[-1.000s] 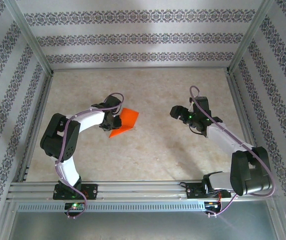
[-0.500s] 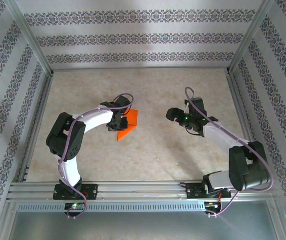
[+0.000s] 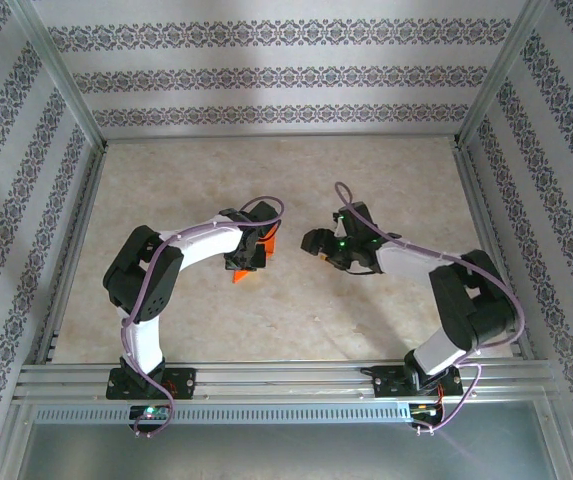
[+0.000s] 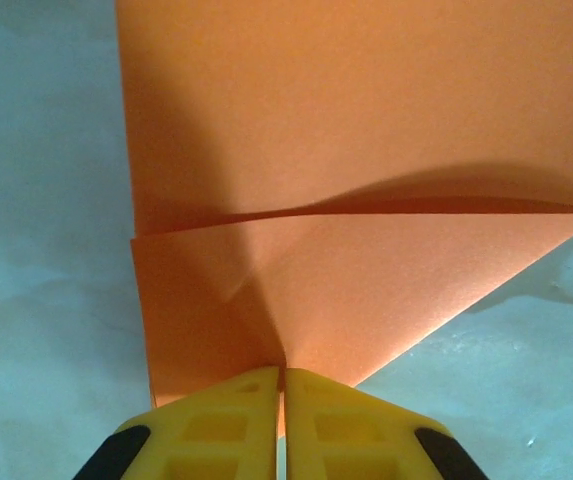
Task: Fold a paper plane with a square sheet of paper (pick it up from the middle)
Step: Move the paper to the center of the table.
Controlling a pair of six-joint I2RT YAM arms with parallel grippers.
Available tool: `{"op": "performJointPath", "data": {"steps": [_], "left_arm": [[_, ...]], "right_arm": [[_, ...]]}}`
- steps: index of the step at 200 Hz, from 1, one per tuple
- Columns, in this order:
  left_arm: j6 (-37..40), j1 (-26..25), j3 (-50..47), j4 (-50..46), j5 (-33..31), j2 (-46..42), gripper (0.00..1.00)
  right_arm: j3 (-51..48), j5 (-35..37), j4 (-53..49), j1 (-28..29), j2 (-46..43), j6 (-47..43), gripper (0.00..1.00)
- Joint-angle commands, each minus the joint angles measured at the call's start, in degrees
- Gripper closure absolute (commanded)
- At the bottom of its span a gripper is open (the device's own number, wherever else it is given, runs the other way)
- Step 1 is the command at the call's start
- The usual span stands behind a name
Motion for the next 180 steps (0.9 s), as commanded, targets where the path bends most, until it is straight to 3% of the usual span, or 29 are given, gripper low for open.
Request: {"op": "performJointPath", "data": {"steps": [1,37,104,180], "left_arm": [[-0.56,0.02,1.79,-1.63,-1.12,-2.47,0.90],[-0.64,2.13,0.88,1.33,-0.72,-5.08,0.89],[-1.04,6.33,-1.00,3.51,-1.08,-1.93,0.91],[-2.56,7.42,-3.20,5.05,-0.10,0.13,0.95]], "right_arm": [[2.69,-2.75,3.40,1.49,2.42,3.10,0.31],[4.94,-2.69,3.99,3.08,5.22,4.52,0.32],[8.57,-3.02,3.93,5.58,10.17,7.10,0.38],[13.62,-1.72,1.19,8.35,14.94,11.16,0.49]]}}
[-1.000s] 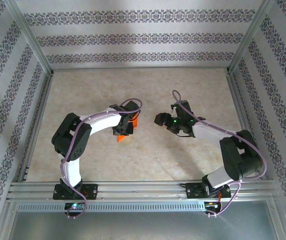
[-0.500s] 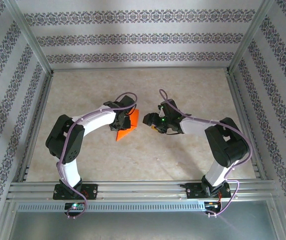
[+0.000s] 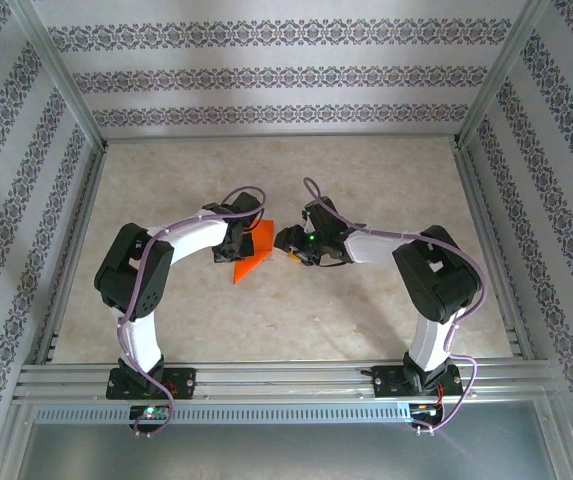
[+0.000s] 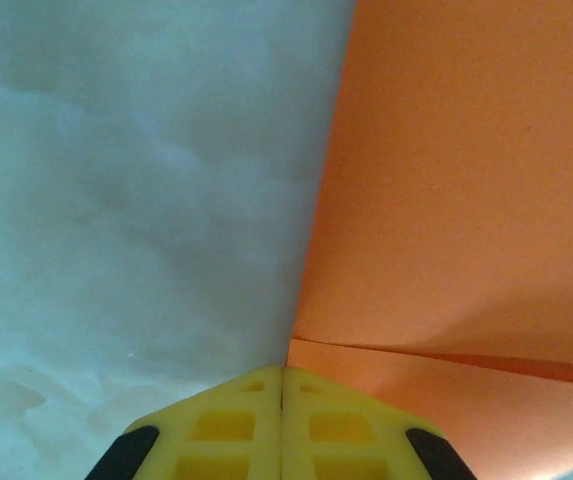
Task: Fold a paper plane with a square sheet of paper (pick it up from the middle)
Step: Move the paper to the center of the table.
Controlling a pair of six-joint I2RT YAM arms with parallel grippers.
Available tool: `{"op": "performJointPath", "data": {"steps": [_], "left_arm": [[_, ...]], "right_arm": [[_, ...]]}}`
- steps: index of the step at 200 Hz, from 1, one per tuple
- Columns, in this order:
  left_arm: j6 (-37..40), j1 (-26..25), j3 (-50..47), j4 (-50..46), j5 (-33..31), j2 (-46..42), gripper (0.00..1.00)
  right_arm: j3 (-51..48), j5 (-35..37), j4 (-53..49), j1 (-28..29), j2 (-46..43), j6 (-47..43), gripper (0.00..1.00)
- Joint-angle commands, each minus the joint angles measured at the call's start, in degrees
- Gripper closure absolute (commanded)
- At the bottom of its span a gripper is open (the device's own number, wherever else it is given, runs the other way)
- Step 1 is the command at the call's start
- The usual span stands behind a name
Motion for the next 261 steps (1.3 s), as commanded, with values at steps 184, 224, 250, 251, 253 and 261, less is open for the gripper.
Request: {"op": "performJointPath", "data": {"steps": [184,224,250,251,253,261], "left_arm": [[-1.29,1.08,-2.15,1.20,0.58,1.40,0.95],[-1.20,1.11,-2.12,1.12,0.70,1.09,0.95],[-1.12,1.11,-2.14,0.99,0.74,-0.21,0.95],[-1.12,1.11,-2.19,0.99,0.76,-0.32,0.95],[-1.16,1.09,-2.16,0.98,0.82,-0.49,0.95],[-1.12,1.10,-2.26,1.15,1.08,-1.28,0.95]], "right_arm": [[10.39,-5.59,1.42,2.94,12.35,6.98,0.74],[10.48,-5.49,2.65,2.92,12.56,6.95,0.83],[9.50,-4.84,4.15,2.76,12.05,7.70,0.92],[9.46,-4.82,4.20,2.77,12.05,7.76,0.92],[9.31,-4.64,4.30,2.77,11.97,7.75,0.93],[8.87,-4.30,4.57,2.65,11.54,7.82,0.95]]}}
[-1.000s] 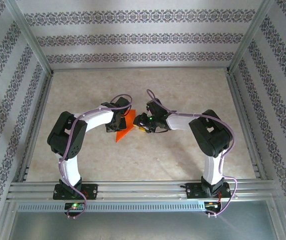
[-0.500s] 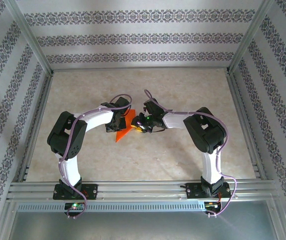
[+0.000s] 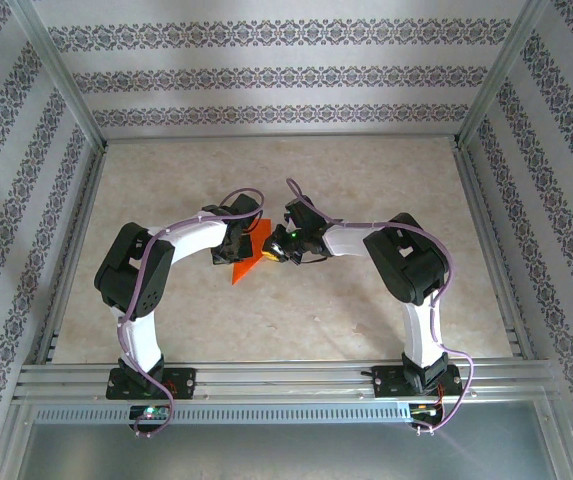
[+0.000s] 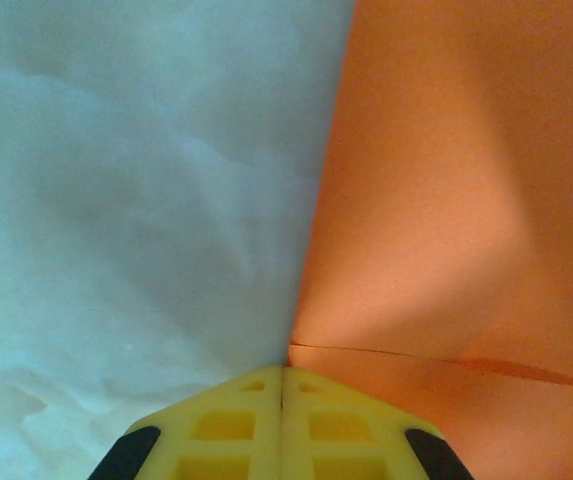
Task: Fold a paper plane with a square sheet of paper (pick it up from the middle)
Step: Move the paper to the center of the table.
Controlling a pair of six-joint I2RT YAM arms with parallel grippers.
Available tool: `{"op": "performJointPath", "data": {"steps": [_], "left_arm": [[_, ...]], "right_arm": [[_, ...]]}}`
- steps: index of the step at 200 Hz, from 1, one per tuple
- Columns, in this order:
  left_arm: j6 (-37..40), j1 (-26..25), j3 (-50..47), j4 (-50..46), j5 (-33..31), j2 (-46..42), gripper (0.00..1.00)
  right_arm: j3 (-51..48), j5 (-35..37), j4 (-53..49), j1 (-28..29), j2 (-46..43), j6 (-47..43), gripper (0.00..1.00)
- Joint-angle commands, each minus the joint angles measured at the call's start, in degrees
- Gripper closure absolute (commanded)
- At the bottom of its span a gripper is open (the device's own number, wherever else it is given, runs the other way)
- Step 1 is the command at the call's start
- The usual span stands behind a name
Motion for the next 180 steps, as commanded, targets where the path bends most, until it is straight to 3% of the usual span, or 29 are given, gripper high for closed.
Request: {"op": "performJointPath", "data": {"steps": [1,22,46,112,145,180], "left_arm": [[-0.29,0.74,-1.24,0.26,1.09,-1.47,0.95],[-0.17,0.74,-1.79,1.29,2.69,-4.72,0.93],[1.03,0.74,-3.62,5.36,7.06,-9.57,0.83],[8.56,-1.68,-13.05,26.33,20.30,-19.95,0.57],[15.13,-6.38,-18.03,37.19,19.10,-21.44,0.39],[24.88,-11.89,-21.27,45.42,16.33,-19.32,0.31]], "right_arm": [[-0.31,0.49,2.18,0.31,-0.21,0.46,0.95],[-2.56,2.15,3.09,-0.12,-2.65,0.46,0.99],[-6.32,4.15,3.20,-1.14,-7.48,0.03,1.00],[-19.55,10.00,-0.04,-5.60,-22.67,0.68,1.00],[-24.48,12.74,-1.57,-8.03,-28.89,4.33,1.00],[-26.54,13.04,-1.58,-10.22,-32.24,8.83,1.00]]}}
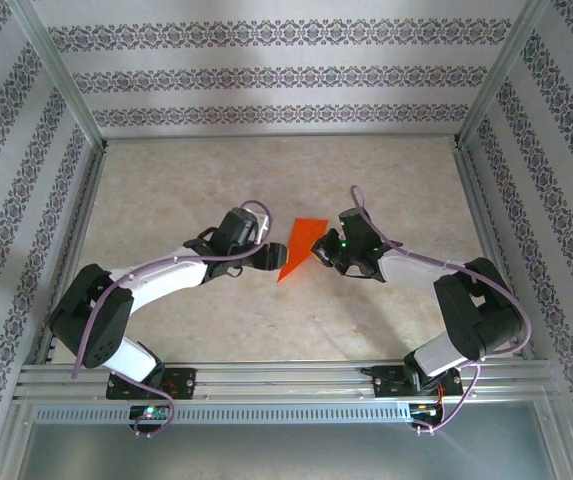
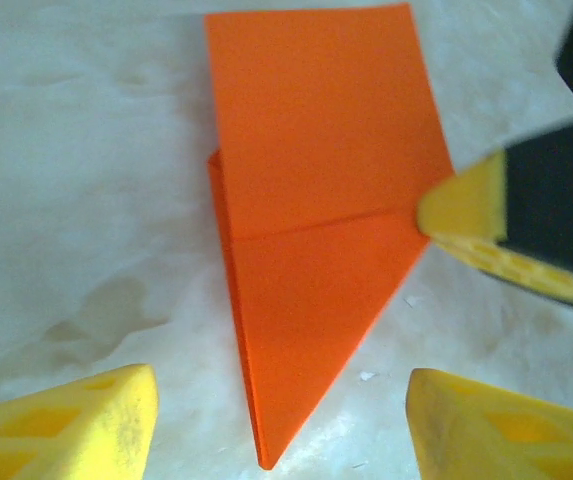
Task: Fold a paper plane with a square sheet of paper (pick it up from the middle)
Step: Move the paper to the center of the table, then fold the wing for the fifth time at the center of the table.
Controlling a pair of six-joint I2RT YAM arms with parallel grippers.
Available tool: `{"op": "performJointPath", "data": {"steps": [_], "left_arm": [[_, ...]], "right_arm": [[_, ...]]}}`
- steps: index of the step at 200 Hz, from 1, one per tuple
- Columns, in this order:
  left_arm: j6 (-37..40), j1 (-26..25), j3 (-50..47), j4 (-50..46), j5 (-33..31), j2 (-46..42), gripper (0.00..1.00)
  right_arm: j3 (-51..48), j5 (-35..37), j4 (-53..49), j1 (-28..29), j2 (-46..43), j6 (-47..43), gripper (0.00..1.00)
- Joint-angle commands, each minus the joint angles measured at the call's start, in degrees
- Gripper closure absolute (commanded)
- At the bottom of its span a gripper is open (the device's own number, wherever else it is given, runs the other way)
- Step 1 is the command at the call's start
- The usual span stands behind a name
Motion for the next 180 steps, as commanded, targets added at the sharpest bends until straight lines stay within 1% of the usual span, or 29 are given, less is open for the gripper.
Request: {"op": "performJointPath", "data": {"steps": [1,41,62,76,118,142,180], "left_arm": [[9.79,-3.11,-1.38,10.24,-1.62,1.11,0.31],[20.11,-7.63,0.85,10.88,-6.70,6.70,0.31],[24.86,-8.92,1.65,13.02,-7.91,9.80,0.33],[27.35,-9.14,1.44,15.49,-8.49,11.19,0.36],[33.30,-9.24,-1.67,24.47,-10.89,13.17,0.44],[35.94,-9.24,-2.22,25.40,-9.91,14.06,0.46],[37.53,-9.24,-3.86,27.99,-9.01,14.73,0.50]], "right_arm": [[-0.99,1.93,-0.88,-1.17,-2.40,4.25,1.00],[0.28,-0.17,-2.31,-2.41,-2.54,7.47,1.00],[0.77,-1.66,-2.59,-2.81,-1.72,9.11,1.00],[1.03,-2.62,-2.84,-3.06,-1.32,9.75,1.00],[1.56,-4.72,-3.68,-3.62,-0.78,10.35,1.00],[1.63,-5.91,-3.88,-3.91,-0.52,11.06,1.00],[1.83,-6.85,-4.33,-4.33,-0.40,11.71,1.00]]}}
